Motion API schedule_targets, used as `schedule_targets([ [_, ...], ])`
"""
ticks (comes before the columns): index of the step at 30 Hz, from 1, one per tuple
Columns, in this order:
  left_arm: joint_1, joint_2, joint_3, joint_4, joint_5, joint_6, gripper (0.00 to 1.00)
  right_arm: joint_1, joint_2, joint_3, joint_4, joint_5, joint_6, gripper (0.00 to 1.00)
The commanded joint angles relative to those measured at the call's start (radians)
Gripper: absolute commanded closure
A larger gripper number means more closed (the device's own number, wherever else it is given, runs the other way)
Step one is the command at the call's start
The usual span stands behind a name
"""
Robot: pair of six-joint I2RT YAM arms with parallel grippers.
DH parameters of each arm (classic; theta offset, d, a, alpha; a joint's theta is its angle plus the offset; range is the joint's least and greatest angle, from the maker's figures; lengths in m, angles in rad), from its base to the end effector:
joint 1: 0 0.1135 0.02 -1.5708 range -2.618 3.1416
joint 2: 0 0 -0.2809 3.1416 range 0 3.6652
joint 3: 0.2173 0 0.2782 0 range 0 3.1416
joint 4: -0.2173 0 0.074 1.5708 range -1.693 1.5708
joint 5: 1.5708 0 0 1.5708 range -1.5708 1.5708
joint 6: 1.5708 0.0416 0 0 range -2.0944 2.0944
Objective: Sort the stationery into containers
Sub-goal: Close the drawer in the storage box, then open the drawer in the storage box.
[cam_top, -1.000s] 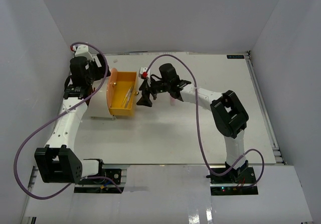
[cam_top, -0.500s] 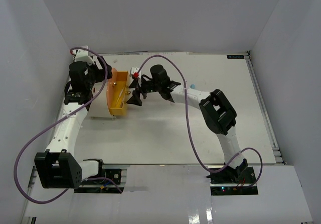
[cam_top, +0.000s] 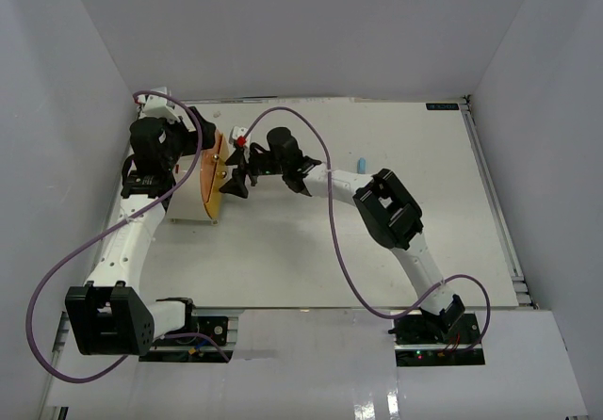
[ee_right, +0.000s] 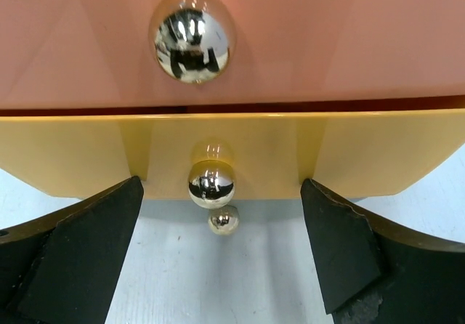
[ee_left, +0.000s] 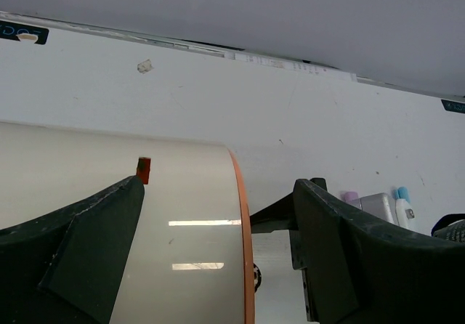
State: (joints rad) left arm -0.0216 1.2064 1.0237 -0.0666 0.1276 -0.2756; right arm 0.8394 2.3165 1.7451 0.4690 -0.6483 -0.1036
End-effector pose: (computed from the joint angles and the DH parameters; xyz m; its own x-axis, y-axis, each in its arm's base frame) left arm 0.3094 -0.0120 0.3571 -0.2767 -0.2640 -0.9240 0.0721 0.9531 -0.2939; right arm 0.3674 0.4470 0.2124 0.0349 -0.0845 -0.9958 -0.9962 0.0770 -0.0415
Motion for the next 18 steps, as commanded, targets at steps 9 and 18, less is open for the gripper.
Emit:
schedule_targets([
  [9,0.0,0.004,-0.034,-0.111,0.067,-0.043,0.05,0.029,0.035,0.093,0.092,0.072,0.061,0.05],
  [18,-0.001,-0.001,-0.037,-0.108,0.06,-0.043,0.05,0.012,-0.026,-0.061,0.118,0.098,0.064,0.05],
])
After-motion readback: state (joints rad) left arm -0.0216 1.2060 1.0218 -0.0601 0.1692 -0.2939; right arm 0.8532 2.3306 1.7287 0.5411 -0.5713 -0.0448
